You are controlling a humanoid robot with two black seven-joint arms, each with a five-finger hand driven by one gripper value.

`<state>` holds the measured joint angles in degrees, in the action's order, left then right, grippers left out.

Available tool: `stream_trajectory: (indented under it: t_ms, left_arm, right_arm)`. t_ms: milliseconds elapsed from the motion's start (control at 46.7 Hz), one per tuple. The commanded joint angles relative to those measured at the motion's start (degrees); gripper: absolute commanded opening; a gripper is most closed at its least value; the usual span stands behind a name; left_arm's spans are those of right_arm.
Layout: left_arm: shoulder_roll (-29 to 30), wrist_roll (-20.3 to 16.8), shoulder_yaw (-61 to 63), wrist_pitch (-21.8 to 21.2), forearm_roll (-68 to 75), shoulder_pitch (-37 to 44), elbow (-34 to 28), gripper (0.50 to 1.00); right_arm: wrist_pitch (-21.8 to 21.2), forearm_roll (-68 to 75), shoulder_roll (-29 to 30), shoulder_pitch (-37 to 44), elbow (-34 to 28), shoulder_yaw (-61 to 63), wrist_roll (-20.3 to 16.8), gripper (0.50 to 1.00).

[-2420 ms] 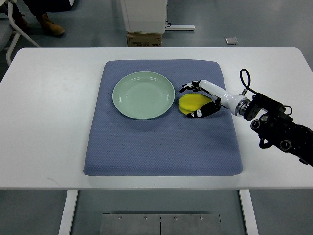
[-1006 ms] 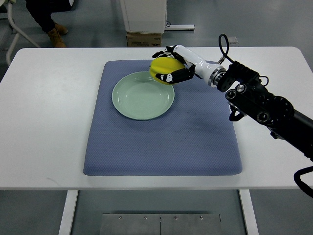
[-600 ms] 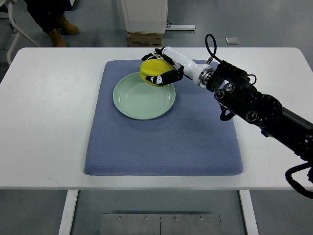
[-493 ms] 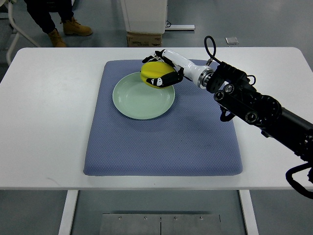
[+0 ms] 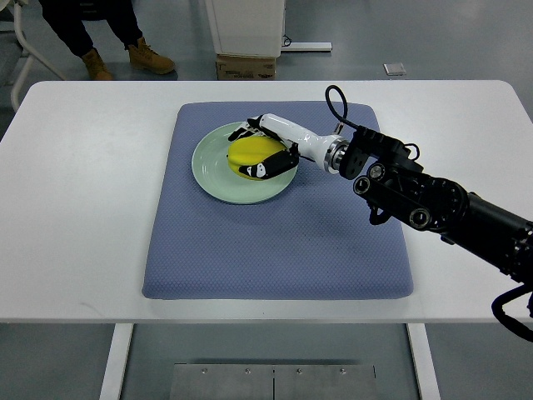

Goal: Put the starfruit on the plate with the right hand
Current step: 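Lower the starfruit onto the plate and open the right hand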

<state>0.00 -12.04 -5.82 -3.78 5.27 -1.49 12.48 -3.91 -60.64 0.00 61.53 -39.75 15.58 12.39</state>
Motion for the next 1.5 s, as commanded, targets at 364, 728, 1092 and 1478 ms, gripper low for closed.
stream_trajectory:
  t_ms: [364, 728, 1092, 1478]
  left_arm:
    - [0.0, 0.0, -0.1, 0.0, 0.0, 0.0, 0.0, 1.0]
    - [0.0, 0.0, 0.0, 0.0, 0.0, 0.0, 0.0, 1.0]
    - [0.0, 0.0, 0.0, 0.0, 0.0, 0.0, 0.0, 1.0]
    - [0.0, 0.0, -0.1, 0.0, 0.0, 0.0, 0.0, 1.0]
  right_arm:
    - [0.1, 0.0, 0.0, 0.1, -0.9, -0.8, -4.5, 0.587]
    - [1.3, 2.2, 0.0, 0.6, -1.4, -0.1, -4.1, 1.0]
    - [1.3, 4.1, 0.0, 1.1, -1.3, 5.2, -4.2, 1.0]
    - [2.5, 6.4, 0.0, -2.1, -0.4, 17.7, -4.5, 1.0]
